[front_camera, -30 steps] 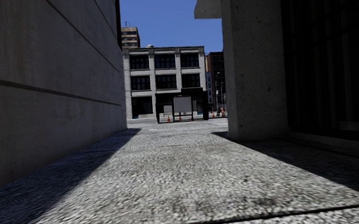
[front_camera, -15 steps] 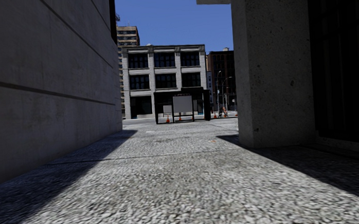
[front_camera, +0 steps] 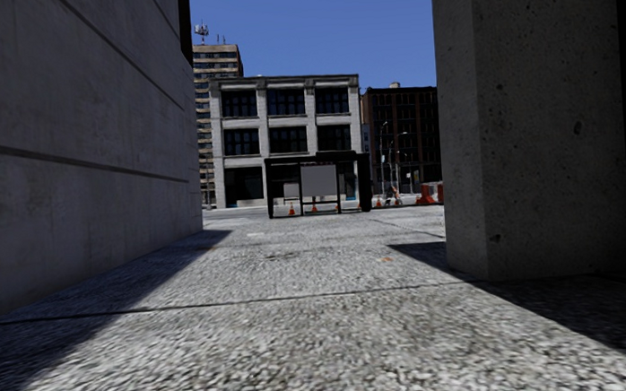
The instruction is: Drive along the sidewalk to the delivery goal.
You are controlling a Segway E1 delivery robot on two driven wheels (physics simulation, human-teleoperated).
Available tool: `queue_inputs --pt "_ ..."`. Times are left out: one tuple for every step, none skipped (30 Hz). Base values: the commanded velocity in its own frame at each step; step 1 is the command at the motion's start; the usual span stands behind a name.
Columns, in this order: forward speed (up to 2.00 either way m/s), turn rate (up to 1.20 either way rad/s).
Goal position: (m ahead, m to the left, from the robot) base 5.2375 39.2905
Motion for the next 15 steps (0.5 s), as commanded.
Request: queue_inputs --pt "2.0 0.0" --pt "2.0 0.04" --pt "2.0 0.04" --pt "2.0 0.08" --pt "2.0 0.13" --pt "2.0 0.16" --pt "2.0 0.16" --pt "2.0 0.16" --pt "2.0 0.17" --pt "2.0 0.17" --pt "2.0 0.17" --pt "2.0 0.17" --pt "2.0 0.17" --pt "2.0 0.17" --pt "2.0 0.17"
